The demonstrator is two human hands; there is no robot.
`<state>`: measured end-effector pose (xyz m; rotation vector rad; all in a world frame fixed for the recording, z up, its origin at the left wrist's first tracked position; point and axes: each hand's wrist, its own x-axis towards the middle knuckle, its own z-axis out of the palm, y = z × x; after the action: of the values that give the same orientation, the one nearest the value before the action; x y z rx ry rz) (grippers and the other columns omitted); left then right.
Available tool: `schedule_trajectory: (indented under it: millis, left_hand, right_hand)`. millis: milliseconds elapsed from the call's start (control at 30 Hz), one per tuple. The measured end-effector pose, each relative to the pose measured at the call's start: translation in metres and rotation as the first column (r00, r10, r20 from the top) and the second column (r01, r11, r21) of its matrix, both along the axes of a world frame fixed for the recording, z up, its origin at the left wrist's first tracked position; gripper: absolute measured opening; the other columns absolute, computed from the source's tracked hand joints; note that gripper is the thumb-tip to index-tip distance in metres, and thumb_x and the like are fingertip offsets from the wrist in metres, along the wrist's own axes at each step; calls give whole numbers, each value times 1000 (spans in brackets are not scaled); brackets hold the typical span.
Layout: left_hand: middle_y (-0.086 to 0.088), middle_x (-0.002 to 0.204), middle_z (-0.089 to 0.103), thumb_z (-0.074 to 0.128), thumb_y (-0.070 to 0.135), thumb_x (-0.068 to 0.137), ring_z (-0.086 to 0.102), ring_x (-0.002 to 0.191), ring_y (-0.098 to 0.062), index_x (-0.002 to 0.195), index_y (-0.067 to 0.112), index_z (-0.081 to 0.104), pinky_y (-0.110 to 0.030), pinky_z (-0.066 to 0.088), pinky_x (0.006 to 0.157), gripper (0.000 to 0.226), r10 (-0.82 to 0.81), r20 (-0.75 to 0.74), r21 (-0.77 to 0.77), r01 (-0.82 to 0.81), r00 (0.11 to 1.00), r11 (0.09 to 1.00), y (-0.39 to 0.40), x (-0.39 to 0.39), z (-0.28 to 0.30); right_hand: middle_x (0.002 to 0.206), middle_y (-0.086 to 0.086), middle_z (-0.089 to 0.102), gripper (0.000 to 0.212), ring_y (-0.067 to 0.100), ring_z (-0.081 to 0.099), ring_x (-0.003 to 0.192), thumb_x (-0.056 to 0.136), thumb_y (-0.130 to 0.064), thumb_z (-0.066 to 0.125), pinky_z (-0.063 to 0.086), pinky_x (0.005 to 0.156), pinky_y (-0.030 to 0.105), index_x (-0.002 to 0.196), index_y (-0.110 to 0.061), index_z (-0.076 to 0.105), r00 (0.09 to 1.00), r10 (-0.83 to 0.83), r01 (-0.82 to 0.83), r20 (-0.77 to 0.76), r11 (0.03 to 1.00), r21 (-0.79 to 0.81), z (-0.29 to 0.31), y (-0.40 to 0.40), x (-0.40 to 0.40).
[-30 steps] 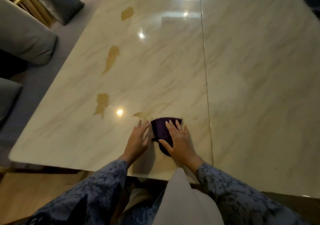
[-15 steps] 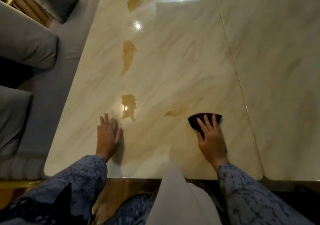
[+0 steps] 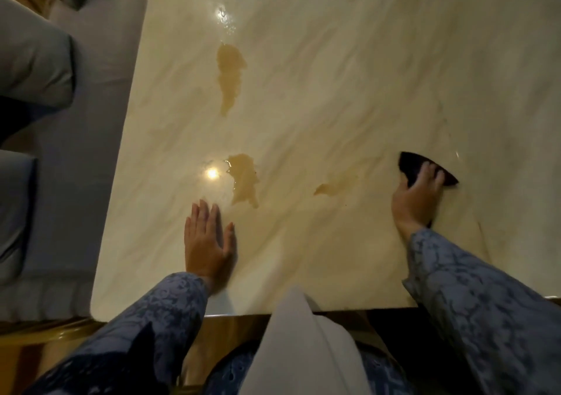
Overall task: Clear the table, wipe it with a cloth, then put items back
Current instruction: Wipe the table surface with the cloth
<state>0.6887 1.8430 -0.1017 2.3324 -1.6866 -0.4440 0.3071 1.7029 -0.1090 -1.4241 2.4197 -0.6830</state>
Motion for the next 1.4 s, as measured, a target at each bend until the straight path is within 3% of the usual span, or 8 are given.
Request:
schedule_trajectory:
  millis: [167, 400, 600, 733, 800, 1000, 1267, 1400]
  left_hand:
    - [1, 163, 11, 24, 51, 99, 0, 150, -14, 154, 21, 21, -43, 10, 122, 63, 5, -34, -6, -5, 999, 1000, -2, 4, -1]
    - [-1, 162, 13, 27, 49, 98, 2, 150, -15, 153, 19, 23, -44, 11, 122, 63, -5, -46, -29, 4, 999, 1000, -1, 6, -4]
    - [-8, 160, 22, 31, 48, 96, 10, 150, -22, 150, 13, 32, -45, 15, 121, 65, -17, -27, -71, 15, 999, 997, -4, 8, -9]
    - [-14, 158, 26, 32, 48, 94, 15, 148, -28, 148, 8, 36, -47, 18, 119, 67, -52, 4, -68, 52, 999, 996, -6, 12, -12]
    - [-15, 157, 27, 32, 48, 94, 16, 148, -30, 147, 7, 38, -48, 19, 119, 67, -59, 22, -57, 60, 998, 997, -7, 13, -13]
    - [-13, 158, 25, 29, 49, 95, 14, 149, -28, 148, 8, 36, -46, 16, 120, 67, -61, 50, -41, 63, 997, 997, -7, 12, -13]
    - [0, 162, 16, 33, 47, 100, 3, 150, -13, 153, 20, 26, -40, 11, 122, 60, 19, -48, -74, -22, 999, 997, 2, 0, -3]
    - [-2, 161, 18, 35, 49, 98, 6, 150, -15, 152, 19, 28, -41, 12, 122, 62, 4, -51, -75, -8, 999, 997, 0, 5, -3]
  right_hand:
    - [147, 27, 38, 52, 41, 37, 137, 91, -11, 52, 35, 111, 47, 141, 0, 45, 928, 368, -359, 67, 926, -113, -6, 4, 89]
    - [147, 9, 46, 61, 24, 32, 143, 83, 2, 63, 37, 113, 42, 141, -8, 48, 686, 727, -721, 28, 685, -108, -8, 84, 119]
    - [150, 17, 38, 54, 34, 32, 141, 88, -16, 53, 35, 112, 46, 141, -10, 46, 977, 204, -208, -52, 974, -83, -5, 74, 36]
    - [158, 19, 23, 58, 39, 11, 147, 97, -39, 35, 8, 118, 49, 148, -12, 37, 984, -128, 143, -123, 982, 121, -2, 13, 16]
    - [161, 17, 11, 55, 38, 2, 148, 101, -42, 33, 4, 118, 51, 151, -20, 31, 979, -154, 178, -132, 964, 197, 0, -17, 28]
    - [156, 18, 29, 56, 40, 20, 145, 97, -49, 34, 19, 117, 51, 146, -24, 43, 905, 382, -351, -185, 919, 182, -9, -31, 117]
    - [158, 6, 29, 52, 27, 16, 148, 96, -38, 49, 22, 119, 47, 146, -28, 42, 572, 810, -802, -133, 586, 119, -3, 93, 131]
    - [155, 6, 35, 53, 28, 23, 146, 91, -35, 50, 29, 116, 47, 143, -27, 47, 679, 725, -723, -115, 687, 64, -7, 121, 60]
